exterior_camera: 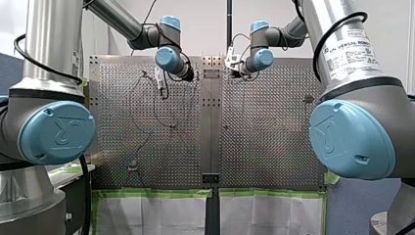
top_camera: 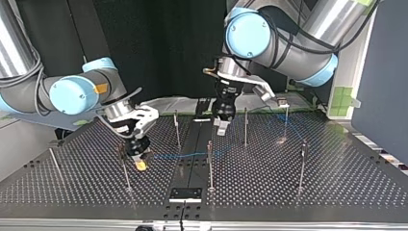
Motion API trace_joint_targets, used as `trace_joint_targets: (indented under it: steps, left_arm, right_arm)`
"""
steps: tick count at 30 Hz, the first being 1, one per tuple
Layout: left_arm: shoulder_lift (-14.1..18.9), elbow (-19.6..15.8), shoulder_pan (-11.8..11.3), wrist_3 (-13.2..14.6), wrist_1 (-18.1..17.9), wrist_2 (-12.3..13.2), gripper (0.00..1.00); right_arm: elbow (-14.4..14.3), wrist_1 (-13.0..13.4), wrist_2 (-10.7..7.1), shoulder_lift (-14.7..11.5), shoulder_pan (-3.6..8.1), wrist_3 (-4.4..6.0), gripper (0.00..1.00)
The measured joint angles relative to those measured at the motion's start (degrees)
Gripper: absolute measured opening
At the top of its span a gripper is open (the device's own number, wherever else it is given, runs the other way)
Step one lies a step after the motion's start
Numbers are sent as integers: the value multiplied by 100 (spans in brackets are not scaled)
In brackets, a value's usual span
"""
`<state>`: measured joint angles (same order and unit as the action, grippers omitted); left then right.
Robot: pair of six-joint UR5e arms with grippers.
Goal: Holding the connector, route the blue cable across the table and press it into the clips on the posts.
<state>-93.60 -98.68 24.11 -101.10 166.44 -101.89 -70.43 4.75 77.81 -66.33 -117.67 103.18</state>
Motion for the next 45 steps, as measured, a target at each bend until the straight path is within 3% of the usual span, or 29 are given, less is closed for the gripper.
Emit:
trace_joint_targets:
  steps: [7,22,34,45]
  left_arm:
    - [10,216,337,65,-241,-321,100]
    - [-527,938,1019,175,-49,-916,100]
    - [-1087,1528,1012,310,456,-1216,100]
    - [-1420,2054,875,337,544,-1335,100]
  right_arm:
    - [-38,-68,115,-13,19,-54,0]
    - [-42,-186,212,-43,63,-127,0]
    - [-42,-184,218,-43,65,-130,0]
    - [-40,-177,218,-43,65,-133,0]
